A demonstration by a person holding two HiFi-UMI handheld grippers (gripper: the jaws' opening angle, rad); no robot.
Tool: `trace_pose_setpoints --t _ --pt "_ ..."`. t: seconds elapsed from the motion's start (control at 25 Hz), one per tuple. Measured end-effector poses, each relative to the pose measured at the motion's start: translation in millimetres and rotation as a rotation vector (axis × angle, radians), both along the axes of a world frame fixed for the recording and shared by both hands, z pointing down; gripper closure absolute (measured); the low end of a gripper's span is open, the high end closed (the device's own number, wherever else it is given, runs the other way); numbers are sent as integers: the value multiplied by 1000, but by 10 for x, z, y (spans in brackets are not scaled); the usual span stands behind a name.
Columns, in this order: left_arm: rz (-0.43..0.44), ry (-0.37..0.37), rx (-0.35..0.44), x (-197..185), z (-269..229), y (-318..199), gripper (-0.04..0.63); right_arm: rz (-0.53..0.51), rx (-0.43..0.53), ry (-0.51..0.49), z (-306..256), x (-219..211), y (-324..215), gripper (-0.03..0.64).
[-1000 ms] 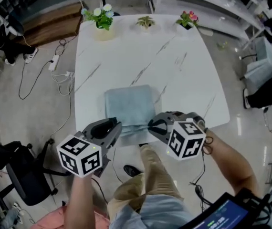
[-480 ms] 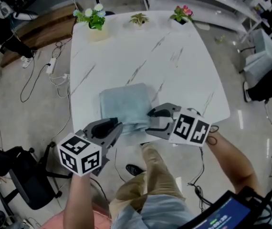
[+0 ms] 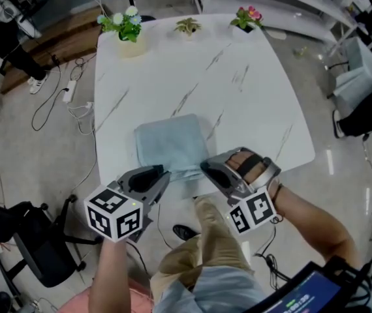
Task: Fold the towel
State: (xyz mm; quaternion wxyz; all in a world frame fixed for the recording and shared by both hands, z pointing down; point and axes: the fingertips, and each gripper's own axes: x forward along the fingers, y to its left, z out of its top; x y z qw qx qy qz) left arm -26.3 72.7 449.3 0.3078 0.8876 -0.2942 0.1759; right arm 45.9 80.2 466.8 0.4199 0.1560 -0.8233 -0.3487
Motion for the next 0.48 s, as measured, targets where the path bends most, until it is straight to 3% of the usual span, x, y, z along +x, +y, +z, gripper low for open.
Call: trace_pose_setpoints --t 0.08,0.16,0.2,0.28,0.4,0.44,0.48 --pt "12 -12 -8 29 47 39 520 -5 -113 -46 79 -15 119 598" --pt "29 -27 5 43 15 70 520 69 -367 -203 2 -34 147 587" --pt "35 -30 13 39 -19 67 520 102 -481 -263 -53 -47 131 555" --pt "38 -31 19 26 -57 40 520 130 -620 -290 -85 -89 104 482" --pt "37 -39 11 23 -32 17 520 116 -682 -194 48 -151 156 430" --pt "36 -40 9 26 -27 17 520 106 -650 -157 84 -155 169 470" --pt "34 -39 9 30 -27 19 520 96 -578 -130 91 -149 156 564"
